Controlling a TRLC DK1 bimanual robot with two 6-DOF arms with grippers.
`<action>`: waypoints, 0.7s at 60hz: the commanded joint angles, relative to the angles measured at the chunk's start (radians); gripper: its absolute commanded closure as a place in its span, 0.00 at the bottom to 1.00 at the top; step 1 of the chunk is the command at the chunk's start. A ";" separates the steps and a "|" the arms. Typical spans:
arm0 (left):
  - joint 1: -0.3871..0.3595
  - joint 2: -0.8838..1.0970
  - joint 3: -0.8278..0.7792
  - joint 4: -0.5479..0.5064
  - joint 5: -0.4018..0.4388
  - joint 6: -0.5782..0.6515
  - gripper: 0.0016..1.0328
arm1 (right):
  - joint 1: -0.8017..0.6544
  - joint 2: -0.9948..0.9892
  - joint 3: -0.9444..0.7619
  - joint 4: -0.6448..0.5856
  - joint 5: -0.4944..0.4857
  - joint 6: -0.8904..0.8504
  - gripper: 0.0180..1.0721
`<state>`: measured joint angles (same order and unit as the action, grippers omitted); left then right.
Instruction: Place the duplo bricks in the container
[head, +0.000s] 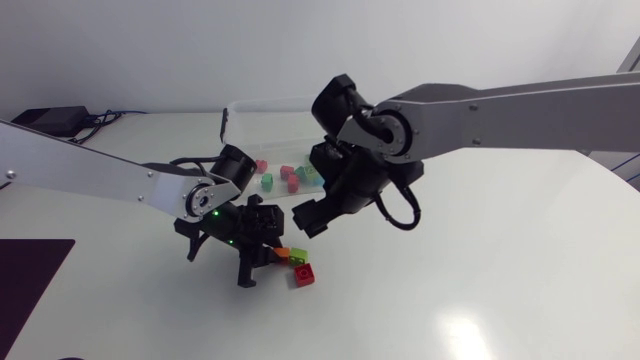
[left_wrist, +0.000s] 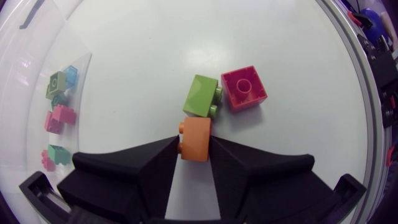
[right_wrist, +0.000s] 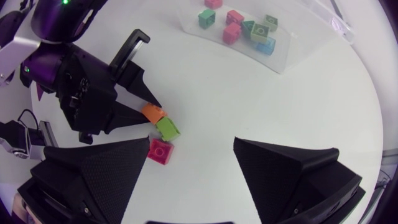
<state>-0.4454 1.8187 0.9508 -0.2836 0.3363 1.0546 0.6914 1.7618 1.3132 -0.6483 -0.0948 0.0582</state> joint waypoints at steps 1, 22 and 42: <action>0.016 -0.029 0.025 -0.040 0.003 -0.002 0.76 | 0.026 0.064 -0.019 0.021 -0.010 -0.051 0.08; 0.142 -0.371 0.092 -0.100 0.035 -0.151 0.76 | 0.066 0.174 0.009 0.070 -0.005 -0.182 0.11; 0.220 -0.295 0.243 0.107 0.036 -0.423 0.76 | 0.092 0.261 0.090 0.042 0.012 -0.228 0.11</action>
<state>-0.2417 1.4647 1.1393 -0.2092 0.3664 0.7288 0.7727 1.9888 1.3647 -0.5957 -0.0895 -0.1436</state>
